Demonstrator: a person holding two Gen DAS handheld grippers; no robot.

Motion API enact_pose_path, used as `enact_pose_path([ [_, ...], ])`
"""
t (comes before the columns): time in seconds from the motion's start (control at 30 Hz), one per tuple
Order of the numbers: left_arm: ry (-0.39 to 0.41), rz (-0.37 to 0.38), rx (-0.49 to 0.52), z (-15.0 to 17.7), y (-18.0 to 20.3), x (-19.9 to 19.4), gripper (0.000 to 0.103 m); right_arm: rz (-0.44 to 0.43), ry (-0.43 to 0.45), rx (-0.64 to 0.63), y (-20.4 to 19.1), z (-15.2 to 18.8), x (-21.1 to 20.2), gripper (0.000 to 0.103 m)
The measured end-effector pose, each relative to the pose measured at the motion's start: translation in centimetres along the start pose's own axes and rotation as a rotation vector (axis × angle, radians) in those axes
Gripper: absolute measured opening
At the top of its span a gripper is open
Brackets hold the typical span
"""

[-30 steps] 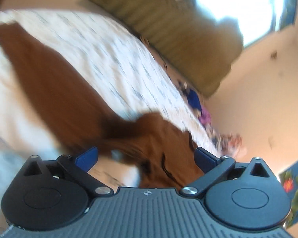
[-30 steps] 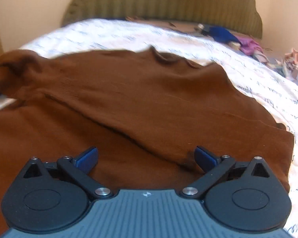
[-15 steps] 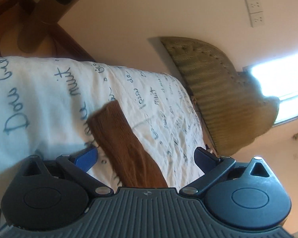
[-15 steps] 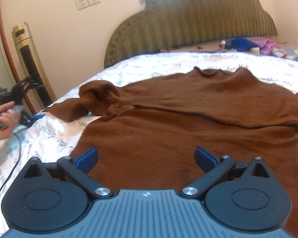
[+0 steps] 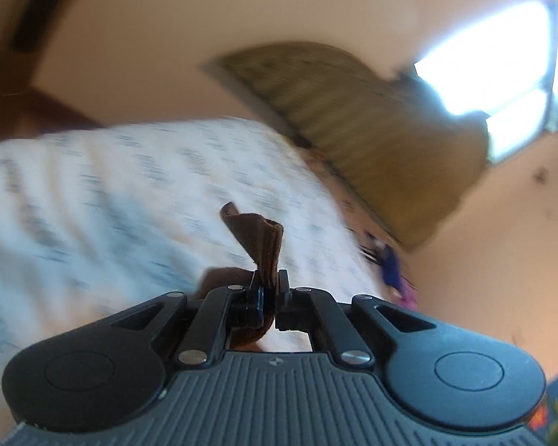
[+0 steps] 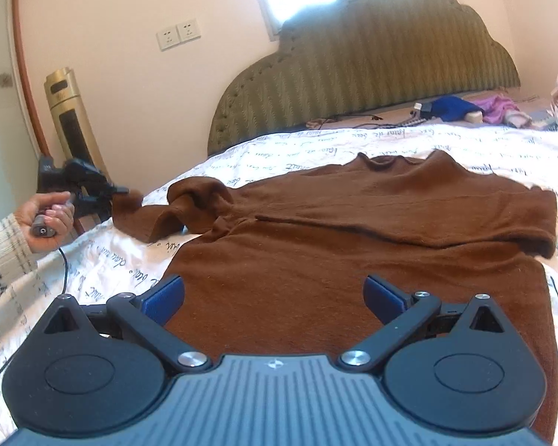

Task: Fold small clothes

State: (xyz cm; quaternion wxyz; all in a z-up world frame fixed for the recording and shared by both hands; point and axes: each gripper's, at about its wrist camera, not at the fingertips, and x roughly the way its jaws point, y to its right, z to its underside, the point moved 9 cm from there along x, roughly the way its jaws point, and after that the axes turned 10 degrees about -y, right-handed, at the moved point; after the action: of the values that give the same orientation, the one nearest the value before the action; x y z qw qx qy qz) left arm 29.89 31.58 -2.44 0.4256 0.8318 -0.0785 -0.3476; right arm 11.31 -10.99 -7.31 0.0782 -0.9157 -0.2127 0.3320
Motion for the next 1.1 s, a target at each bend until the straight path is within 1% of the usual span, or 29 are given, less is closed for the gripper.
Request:
enact_pose_path([
  [0.07,-0.014,0.039,0.082,1.8,4.4,0.8,0.004,-0.006,-0.007,0.025,0.5,0.0,0.0,0.103],
  [0.13,-0.034,0.107,0.141,4.2,8.5,1.5,0.004,-0.009,0.002,0.042,0.8,0.0,-0.2,0.103],
  [0.2,-0.042,0.139,0.204,6.4,12.3,2.4,0.004,-0.004,0.002,0.048,1.2,0.2,-0.4,0.103],
  [0.27,-0.041,0.198,0.244,8.9,15.4,3.0,0.004,0.007,0.0,0.067,1.8,0.3,-0.6,0.103],
  [0.3,-0.048,0.215,0.263,10.2,16.8,3.3,0.004,0.007,-0.001,0.075,2.1,0.4,-0.7,0.103],
  [0.37,-0.076,0.221,0.321,13.6,18.7,4.5,0.004,0.015,0.003,0.09,2.8,0.6,-0.9,0.103],
  [0.4,-0.095,0.211,0.355,15.3,19.4,5.5,0.004,0.016,0.005,0.105,3.2,0.6,-1.0,0.103],
  [0.5,-0.18,0.157,0.418,19.9,19.0,10.1,0.004,0.013,0.004,0.172,4.8,0.3,-0.5,0.103],
  [0.57,-0.243,0.101,0.438,22.3,17.5,13.9,0.004,-0.016,-0.007,0.244,5.9,-0.2,0.4,0.103],
  [0.63,-0.294,0.006,0.452,24.2,15.2,17.7,0.004,-0.035,-0.02,0.315,7.2,-0.7,1.4,0.103],
  [0.67,-0.328,-0.026,0.46,24.6,13.8,19.5,0.004,-0.048,-0.031,0.339,7.7,-0.9,2.0,0.103],
  [0.7,-0.393,-0.038,0.453,25.4,12.6,21.1,0.021,-0.055,-0.038,0.369,8.3,-1.1,2.7,0.103],
  [0.73,-0.414,-0.023,0.434,25.6,11.7,21.5,0.025,-0.059,-0.042,0.387,8.6,-1.4,3.1,0.103],
  [0.77,-0.398,0.006,0.415,25.2,11.5,20.8,0.031,-0.069,-0.042,0.398,8.9,-1.7,3.5,0.103],
  [0.8,-0.408,0.045,0.377,24.7,11.4,20.0,0.059,-0.087,-0.039,0.409,9.1,-2.0,4.0,0.103],
  [0.83,-0.423,0.094,0.333,24.2,11.4,18.8,0.098,-0.106,-0.038,0.42,9.3,-2.3,4.4,0.103],
  [0.87,-0.406,0.131,0.311,23.3,11.6,17.0,0.099,-0.117,-0.036,0.431,9.5,-2.6,4.8,0.103],
  [0.9,-0.345,0.159,0.311,22.0,11.8,14.6,0.103,-0.132,-0.038,0.441,9.6,-3.1,5.4,0.103],
  [0.97,-0.241,0.202,0.335,19.1,11.5,10.2,0.103,-0.155,-0.047,0.448,9.7,-3.9,6.7,0.103],
  [1.0,-0.204,0.196,0.328,17.7,10.8,8.4,0.103,-0.163,-0.049,0.443,9.4,-4.4,7.4,0.103],
  [1.03,-0.182,0.159,0.31,16.4,9.7,7.2,0.103,-0.163,-0.054,0.433,9.2,-4.9,8.2,0.103],
  [1.07,-0.169,0.101,0.288,15.2,8.1,6.5,0.103,-0.148,-0.067,0.419,8.8,-5.3,8.9,0.103],
  [1.1,-0.153,0.066,0.271,14.0,6.6,5.9,0.103,-0.139,-0.084,0.39,8.1,-5.9,9.8,0.103],
])
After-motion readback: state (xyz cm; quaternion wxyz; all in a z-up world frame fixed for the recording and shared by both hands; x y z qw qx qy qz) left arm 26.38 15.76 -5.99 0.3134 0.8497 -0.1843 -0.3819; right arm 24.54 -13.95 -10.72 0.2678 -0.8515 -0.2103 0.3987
